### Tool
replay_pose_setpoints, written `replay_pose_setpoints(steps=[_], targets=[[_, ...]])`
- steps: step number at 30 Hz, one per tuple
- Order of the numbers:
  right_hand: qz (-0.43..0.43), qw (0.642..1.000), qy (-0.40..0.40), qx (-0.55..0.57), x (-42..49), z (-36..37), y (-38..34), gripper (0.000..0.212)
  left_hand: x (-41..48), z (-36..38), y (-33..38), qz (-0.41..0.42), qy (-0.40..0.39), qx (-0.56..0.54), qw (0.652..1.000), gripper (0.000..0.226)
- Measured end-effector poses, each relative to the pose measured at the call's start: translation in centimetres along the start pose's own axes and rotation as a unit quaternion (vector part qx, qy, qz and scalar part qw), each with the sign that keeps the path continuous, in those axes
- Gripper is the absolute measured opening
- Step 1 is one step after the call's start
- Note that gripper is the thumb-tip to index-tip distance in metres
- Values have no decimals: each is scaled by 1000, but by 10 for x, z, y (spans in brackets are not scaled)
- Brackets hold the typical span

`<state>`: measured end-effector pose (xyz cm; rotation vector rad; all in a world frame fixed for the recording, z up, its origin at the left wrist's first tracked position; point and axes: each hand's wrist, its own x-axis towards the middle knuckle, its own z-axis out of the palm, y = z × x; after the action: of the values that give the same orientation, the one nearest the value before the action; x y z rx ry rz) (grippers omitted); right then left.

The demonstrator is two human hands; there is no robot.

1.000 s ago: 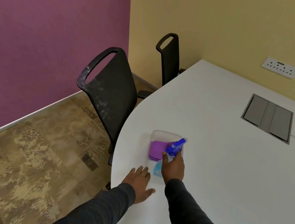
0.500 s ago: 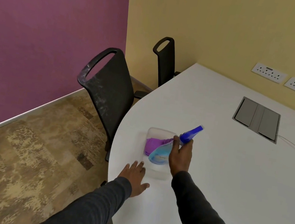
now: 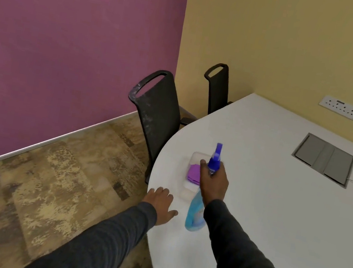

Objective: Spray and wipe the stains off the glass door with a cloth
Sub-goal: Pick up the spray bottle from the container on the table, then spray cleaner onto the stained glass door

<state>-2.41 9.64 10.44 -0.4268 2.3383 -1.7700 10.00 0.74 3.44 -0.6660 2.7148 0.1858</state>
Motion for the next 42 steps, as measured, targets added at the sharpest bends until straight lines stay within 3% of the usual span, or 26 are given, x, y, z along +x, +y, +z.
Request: replay_pose_setpoints(steps=[6, 12, 19, 24, 36, 42], targets=[[6, 995, -88, -35, -38, 37, 18, 22, -41, -2, -41, -76, 18, -32, 996, 54], [21, 981, -190, -27, -83, 97, 19, 42, -82, 3, -89, -135, 24, -38, 990, 59], [-58, 946, -315, -46, -157, 193, -14, 10, -160, 35, -193, -239, 27, -76, 968, 59], [-83, 923, -370, -60, -220, 272, -42, 7, -220, 59, -276, -311, 25, -102, 945, 60], [-142, 845, -515, -34, -409, 484, -97, 9, -399, 118, -477, -471, 42, -173, 864, 59], [-188, 780, -597, -28, -507, 561, -127, 10, -489, 136, -539, -555, 73, -205, 803, 60]])
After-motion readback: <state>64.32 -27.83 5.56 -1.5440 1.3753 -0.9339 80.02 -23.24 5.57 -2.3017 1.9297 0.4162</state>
